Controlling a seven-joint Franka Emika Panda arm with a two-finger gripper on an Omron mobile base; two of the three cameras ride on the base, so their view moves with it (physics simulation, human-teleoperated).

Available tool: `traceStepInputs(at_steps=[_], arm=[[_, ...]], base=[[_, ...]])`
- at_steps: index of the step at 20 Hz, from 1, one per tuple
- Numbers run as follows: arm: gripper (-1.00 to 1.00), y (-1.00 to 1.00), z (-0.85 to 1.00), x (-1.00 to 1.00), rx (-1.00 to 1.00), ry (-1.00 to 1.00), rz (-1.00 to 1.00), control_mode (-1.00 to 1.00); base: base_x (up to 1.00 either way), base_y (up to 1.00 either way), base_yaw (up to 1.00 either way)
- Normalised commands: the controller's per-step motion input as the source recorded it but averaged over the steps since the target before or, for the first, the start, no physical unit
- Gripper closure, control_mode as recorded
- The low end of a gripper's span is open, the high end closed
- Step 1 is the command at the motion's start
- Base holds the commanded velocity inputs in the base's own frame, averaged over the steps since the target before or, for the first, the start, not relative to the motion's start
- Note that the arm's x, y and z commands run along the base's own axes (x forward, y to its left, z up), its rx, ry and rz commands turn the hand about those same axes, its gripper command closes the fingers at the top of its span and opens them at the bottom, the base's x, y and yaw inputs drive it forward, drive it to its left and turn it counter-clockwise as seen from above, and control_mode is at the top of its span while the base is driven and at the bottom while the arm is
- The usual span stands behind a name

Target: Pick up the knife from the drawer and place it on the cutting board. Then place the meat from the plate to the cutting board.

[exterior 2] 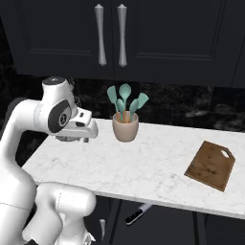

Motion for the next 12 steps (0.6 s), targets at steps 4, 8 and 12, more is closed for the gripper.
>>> traceStepInputs(at_steps=[4,8,12], arm=[[-1.00,0.08,-0.48,-0.21,-0.05,0.00,0.00,-1.00],[-1.00,0.00,-0.36,-0.22,-0.01,0.00,0.00,-1.00],[-1.00,0.00,-0.07,-0.09,0.00,0.00,0.00,1.00]], base=[[0.00,0.00,0.00],[0.00,0.00,0.00],[-0.47,0.00,0.03]])
